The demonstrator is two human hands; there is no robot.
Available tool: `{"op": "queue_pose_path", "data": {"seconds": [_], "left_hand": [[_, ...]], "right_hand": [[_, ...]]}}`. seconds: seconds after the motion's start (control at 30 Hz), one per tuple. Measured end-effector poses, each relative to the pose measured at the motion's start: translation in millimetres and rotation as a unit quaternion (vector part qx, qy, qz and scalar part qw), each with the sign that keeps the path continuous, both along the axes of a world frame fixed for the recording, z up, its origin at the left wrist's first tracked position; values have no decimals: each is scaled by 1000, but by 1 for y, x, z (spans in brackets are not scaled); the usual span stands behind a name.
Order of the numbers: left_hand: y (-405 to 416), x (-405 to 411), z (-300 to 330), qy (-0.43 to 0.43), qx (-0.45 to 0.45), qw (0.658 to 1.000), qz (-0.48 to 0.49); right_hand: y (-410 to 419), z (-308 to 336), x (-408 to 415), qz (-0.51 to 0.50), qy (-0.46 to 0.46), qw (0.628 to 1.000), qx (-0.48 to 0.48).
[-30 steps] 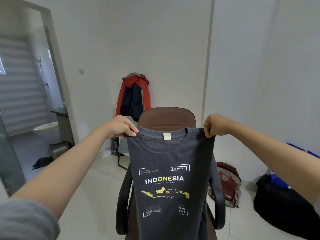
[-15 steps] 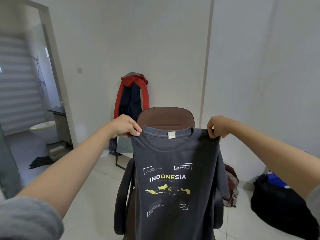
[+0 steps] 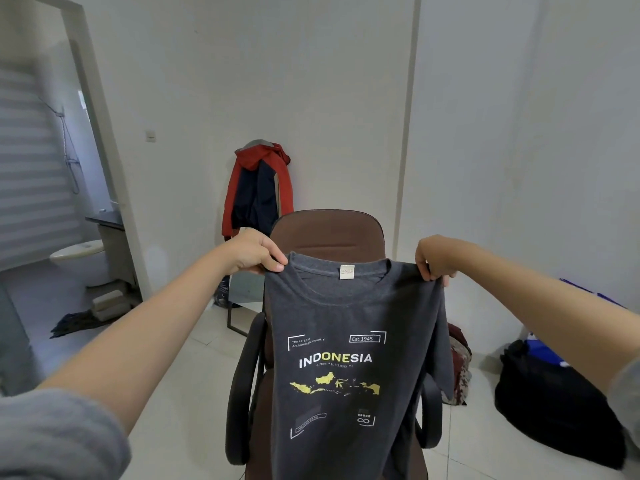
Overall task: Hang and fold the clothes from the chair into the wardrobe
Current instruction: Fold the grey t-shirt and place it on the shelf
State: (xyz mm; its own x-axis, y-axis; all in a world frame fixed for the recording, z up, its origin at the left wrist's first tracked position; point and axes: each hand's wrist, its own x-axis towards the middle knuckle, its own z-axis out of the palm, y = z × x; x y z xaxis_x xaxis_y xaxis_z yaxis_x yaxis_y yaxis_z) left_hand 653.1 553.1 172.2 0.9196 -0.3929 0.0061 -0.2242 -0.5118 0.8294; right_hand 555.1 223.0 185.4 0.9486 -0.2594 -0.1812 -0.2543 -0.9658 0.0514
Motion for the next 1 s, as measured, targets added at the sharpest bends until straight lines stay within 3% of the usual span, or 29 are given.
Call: {"op": "queue_pose_path", "data": {"seconds": [0.27,0.4,0.53,0.7,0.77,1.0], "left_hand": [[-7,-1,-4,4,6,1000,-11],[-6,0,-6,1,10,1000,-2],[3,6,-10,9,-13,1000,19],[8,11,-12,7,-54,998,44],[8,11,-11,7,-69,996,55],[5,7,-8,4,-110,992,63]], "right_hand": [[1,-2,-4,-25,7,1000,-3],[-13,-7,-2,-11,-63,992,107],[-30,-16,-2,7,-194,938,288],[-25,-18,-5,4,-269,843,467],[-22,-18,-5,-13,-289,817,499],[-16,-10,2,-37,-297,783,545]]}}
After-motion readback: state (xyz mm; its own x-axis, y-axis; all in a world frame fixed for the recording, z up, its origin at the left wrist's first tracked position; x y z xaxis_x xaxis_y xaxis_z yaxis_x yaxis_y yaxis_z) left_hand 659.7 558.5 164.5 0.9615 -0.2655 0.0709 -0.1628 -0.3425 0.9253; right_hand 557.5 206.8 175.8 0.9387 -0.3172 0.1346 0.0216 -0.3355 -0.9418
